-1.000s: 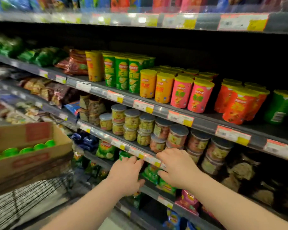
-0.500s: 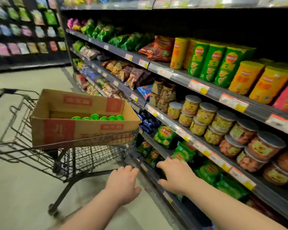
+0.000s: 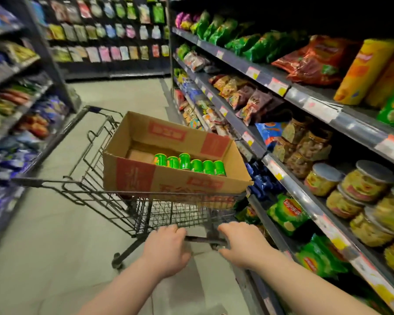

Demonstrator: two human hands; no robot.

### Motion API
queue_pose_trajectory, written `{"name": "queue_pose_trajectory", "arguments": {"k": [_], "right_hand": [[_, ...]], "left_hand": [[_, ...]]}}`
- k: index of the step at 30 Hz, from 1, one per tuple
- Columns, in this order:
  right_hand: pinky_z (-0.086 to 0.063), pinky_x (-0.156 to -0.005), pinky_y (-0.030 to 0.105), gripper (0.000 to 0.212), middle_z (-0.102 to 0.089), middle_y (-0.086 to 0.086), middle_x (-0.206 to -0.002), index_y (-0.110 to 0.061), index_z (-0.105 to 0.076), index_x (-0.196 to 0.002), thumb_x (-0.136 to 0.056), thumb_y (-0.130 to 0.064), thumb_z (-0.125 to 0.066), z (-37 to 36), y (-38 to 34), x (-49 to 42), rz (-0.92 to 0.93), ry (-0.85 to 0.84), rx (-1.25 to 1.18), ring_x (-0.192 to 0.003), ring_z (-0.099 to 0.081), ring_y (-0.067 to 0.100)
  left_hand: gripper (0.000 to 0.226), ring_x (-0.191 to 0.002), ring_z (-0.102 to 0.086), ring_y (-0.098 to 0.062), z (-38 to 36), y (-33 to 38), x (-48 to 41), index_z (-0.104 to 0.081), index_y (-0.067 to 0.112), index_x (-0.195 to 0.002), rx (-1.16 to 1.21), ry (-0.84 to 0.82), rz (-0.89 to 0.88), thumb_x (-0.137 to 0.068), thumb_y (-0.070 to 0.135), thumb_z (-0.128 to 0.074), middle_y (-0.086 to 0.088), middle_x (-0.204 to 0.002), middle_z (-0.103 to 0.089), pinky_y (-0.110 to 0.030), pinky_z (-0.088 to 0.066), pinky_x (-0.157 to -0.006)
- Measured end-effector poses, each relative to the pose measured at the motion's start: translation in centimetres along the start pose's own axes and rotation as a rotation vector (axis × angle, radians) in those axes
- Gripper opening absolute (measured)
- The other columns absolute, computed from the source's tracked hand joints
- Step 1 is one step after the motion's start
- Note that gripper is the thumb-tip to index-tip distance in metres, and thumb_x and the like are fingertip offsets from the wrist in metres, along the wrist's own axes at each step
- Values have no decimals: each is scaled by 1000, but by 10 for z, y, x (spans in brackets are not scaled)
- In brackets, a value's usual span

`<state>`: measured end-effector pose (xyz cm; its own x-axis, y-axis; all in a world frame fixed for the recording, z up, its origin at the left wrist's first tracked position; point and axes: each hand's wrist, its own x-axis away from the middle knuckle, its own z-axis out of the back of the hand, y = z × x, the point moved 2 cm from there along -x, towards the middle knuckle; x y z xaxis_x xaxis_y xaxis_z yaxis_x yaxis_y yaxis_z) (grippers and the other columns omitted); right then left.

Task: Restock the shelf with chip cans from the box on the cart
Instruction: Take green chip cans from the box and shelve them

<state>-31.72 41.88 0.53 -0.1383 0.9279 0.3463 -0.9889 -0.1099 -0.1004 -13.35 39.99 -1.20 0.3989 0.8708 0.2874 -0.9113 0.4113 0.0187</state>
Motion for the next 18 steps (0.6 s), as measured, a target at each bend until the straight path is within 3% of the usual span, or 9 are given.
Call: {"name": "queue_pose_trajectory", "arguments": {"k": [5,10,18], "right_hand": [[-39,-94,41,44,-54,4,-126,-24,-46,-127,-87,-43,-51,26,38,-51,28,-11,-29,-117,-50,29],[-36,-102,40,54,-48,3,-137,-26,-39,-138,-88,-42,-50,42,79,-95,28,-17,-60,-126,-45,27],[-36,-103,39,55,-47,2,-138,-28,-38,-139,-89,-45,-52,61,93,-154,86,-36,-53,-128,-44,26]], "left_hand": [[59,-124,-44,-22,22,5,-65,-36,24,-138,3,4,36,-87,50,-47,1,-134,-46,-37,-39,-101],[60,-128,-41,-22,34,16,-117,-35,24,-140,26,-4,57,-88,52,-46,1,-137,-44,-37,-36,-104],[55,-122,-45,-24,46,-1,-163,-40,22,-134,5,-38,118,-87,51,-47,-1,-130,-48,-37,-39,-100]]}}
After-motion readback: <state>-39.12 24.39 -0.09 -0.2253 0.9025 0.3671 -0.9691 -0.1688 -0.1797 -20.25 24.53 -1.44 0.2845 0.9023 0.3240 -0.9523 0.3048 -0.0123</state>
